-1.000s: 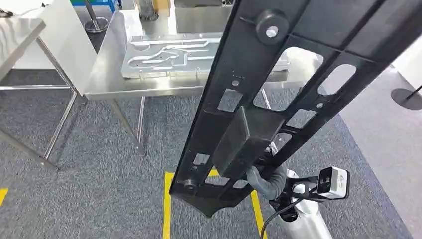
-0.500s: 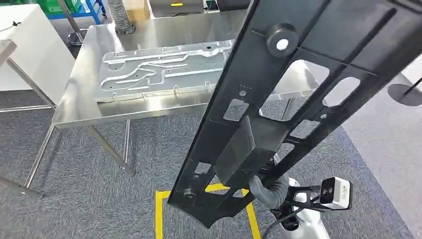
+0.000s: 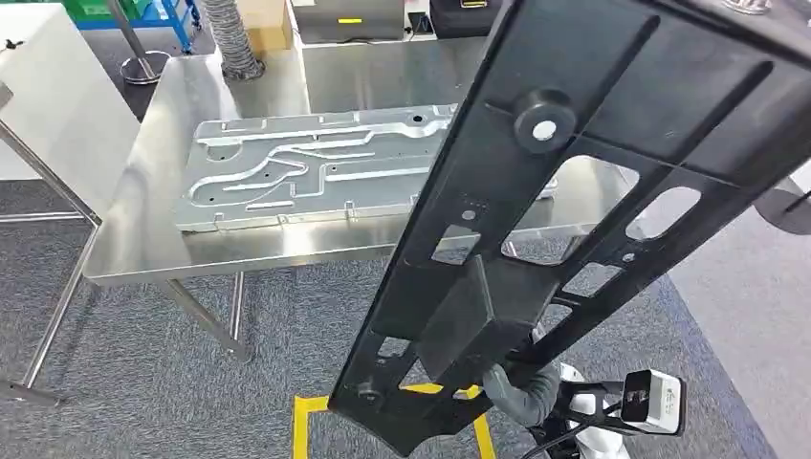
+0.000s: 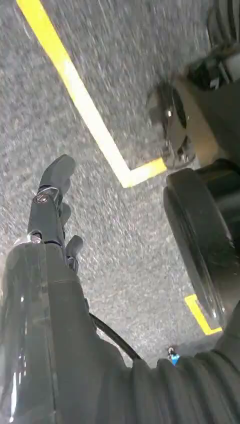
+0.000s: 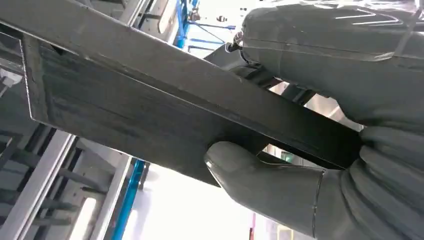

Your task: Take the parts from the cabinet and place them on the table.

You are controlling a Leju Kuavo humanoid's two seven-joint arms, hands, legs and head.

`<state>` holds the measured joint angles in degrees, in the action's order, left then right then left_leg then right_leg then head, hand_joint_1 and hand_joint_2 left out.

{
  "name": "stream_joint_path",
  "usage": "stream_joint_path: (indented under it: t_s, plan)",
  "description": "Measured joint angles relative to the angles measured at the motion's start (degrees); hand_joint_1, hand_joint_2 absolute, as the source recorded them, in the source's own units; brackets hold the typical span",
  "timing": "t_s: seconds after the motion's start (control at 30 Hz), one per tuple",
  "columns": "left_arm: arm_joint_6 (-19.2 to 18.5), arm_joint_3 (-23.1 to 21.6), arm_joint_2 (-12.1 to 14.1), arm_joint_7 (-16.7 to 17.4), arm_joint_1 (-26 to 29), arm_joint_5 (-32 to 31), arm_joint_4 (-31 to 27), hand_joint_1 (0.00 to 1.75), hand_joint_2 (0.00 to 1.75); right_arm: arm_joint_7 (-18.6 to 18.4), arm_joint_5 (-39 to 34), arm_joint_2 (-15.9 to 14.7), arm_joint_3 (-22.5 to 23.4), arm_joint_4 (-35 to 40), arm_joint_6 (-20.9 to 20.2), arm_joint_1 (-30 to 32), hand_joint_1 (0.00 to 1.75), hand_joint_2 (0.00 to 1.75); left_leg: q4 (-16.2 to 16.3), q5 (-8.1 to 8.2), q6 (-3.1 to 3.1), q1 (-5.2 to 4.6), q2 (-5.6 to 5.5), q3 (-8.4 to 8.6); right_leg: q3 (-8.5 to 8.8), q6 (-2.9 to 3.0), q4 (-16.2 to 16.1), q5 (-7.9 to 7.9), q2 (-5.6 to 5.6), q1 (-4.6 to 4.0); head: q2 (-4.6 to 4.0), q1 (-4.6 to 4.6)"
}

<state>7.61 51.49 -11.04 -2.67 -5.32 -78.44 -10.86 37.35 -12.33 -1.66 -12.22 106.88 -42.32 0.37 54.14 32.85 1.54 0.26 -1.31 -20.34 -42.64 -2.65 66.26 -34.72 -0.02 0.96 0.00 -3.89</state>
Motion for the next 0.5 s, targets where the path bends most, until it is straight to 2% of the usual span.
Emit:
stream_joint_path:
  t_s: [0.03,0.07,0.1,0.13,0.17,0.2,0.23,0.27,0.3,0.33,0.4,0.43,0.47,0.5]
  plan:
    - [-0.05,-0.04,0.0,0.02,0.11,-0.09,0.0,0.0,1.75,0.0,0.07,0.0,0.2,0.0,0.0,0.32,1.75,1.75,-0.01,1.38,-0.23,0.06,0.05,1.1,-0.02,-0.14,-4.13,7.25,-0.22,0.16,0.0,0.0]
    - [-0.09,-0.07,0.0,0.11,0.14,-0.22,0.02,0.0,1.75,0.02,0.15,0.0,0.39,0.02,0.0,0.84,1.75,1.75,0.46,2.92,-0.57,-0.23,0.08,2.62,-0.16,0.01,-7.05,17.16,-0.73,0.13,0.0,0.0]
    - [-0.11,-0.15,0.0,0.15,0.19,-0.26,0.02,0.0,1.75,-0.04,0.32,0.02,0.5,0.02,0.0,0.97,1.75,1.75,-0.15,3.8,-1.11,-0.38,-0.03,2.89,0.21,1.45,-5.54,15.83,-0.81,-0.27,0.0,0.02]
    - [-0.09,-0.22,0.07,0.26,-0.17,-0.37,0.0,0.0,1.75,0.02,0.48,0.04,0.59,0.52,0.0,1.24,1.75,1.75,-0.84,4.59,-1.41,-0.39,0.17,3.93,0.34,1.85,-5.18,15.22,-0.5,-0.32,0.0,-0.11]
    - [-0.13,-0.26,0.09,0.24,-0.46,-0.48,0.0,0.0,1.75,0.02,0.55,0.07,0.72,1.14,0.02,1.2,1.75,1.75,-0.57,3.84,-1.89,-0.31,0.31,4.77,0.72,2.44,-5.16,14.0,-0.37,-0.32,0.0,-0.04]
    - [-0.22,-0.28,0.09,0.24,-0.93,-0.59,0.0,0.0,1.75,0.11,0.61,0.11,0.83,1.55,0.0,1.16,1.75,1.75,3.21,1.42,-2.18,-0.47,0.24,3.01,1.64,2.95,-5.19,13.3,0.0,-0.19,0.0,-0.04]
    - [-0.24,-0.31,0.11,0.26,-1.07,-0.66,0.0,0.0,1.75,0.17,0.74,0.26,0.9,1.95,0.0,1.47,1.75,1.75,8.94,-0.93,-2.21,-0.24,0.35,0.21,2.97,3.28,-5.94,12.5,-0.06,0.04,0.0,-0.04]
    - [-0.24,-0.31,0.09,0.26,-1.02,-0.74,0.0,0.0,1.75,0.2,0.81,0.33,0.94,2.03,-0.04,1.59,1.75,1.75,14.31,-2.59,-2.62,-0.2,0.53,-3.22,4.41,3.51,-6.47,11.63,-0.17,0.12,0.0,-0.06]
    - [-0.33,-0.31,0.07,0.22,-1.0,-0.74,0.0,0.0,1.75,0.17,0.9,0.44,0.96,2.05,-0.09,1.71,1.75,1.75,18.51,-2.0,-3.05,-0.1,0.64,-6.82,5.75,3.68,-6.93,10.83,-0.15,0.14,0.0,-0.04]
    - [-0.42,-0.31,0.07,0.17,-1.18,-0.72,0.0,0.0,1.75,0.17,0.98,0.44,1.01,2.08,-0.15,1.95,1.75,1.75,20.54,0.72,-3.35,-0.02,0.71,-9.78,7.14,3.71,-7.32,9.92,-0.09,0.14,0.0,-0.04]
    - [-0.44,-0.28,0.18,0.06,-1.32,-0.61,0.0,0.0,1.75,0.18,1.03,0.55,1.16,2.14,-0.5,2.3,1.75,1.75,20.45,7.96,-3.58,0.01,0.9,-13.83,10.11,3.68,-7.85,7.91,0.07,0.19,0.0,-0.04]
    - [-0.44,-0.28,0.18,0.02,-1.62,-0.57,0.0,0.0,1.75,0.18,1.05,0.65,1.27,2.23,-0.89,2.45,1.75,1.75,19.13,10.65,-3.45,0.01,0.94,-15.13,11.67,3.62,-7.97,6.82,0.09,0.19,0.0,-0.04]
    - [-0.42,-0.28,0.18,0.0,-1.67,-0.57,0.0,0.0,1.75,0.15,1.09,0.85,1.33,2.23,-1.09,2.5,1.75,1.75,17.03,10.99,-3.14,0.0,0.94,-16.0,13.12,3.55,-8.02,5.75,0.12,0.19,0.0,-0.04]
    - [-0.42,-0.28,0.18,-0.11,-1.67,-0.55,0.0,0.0,1.75,0.15,1.16,1.01,1.4,2.23,-1.29,2.54,1.75,1.75,14.14,8.56,-2.67,-0.05,0.96,-16.55,14.57,3.45,-8.04,4.63,0.12,0.17,0.0,-0.04]
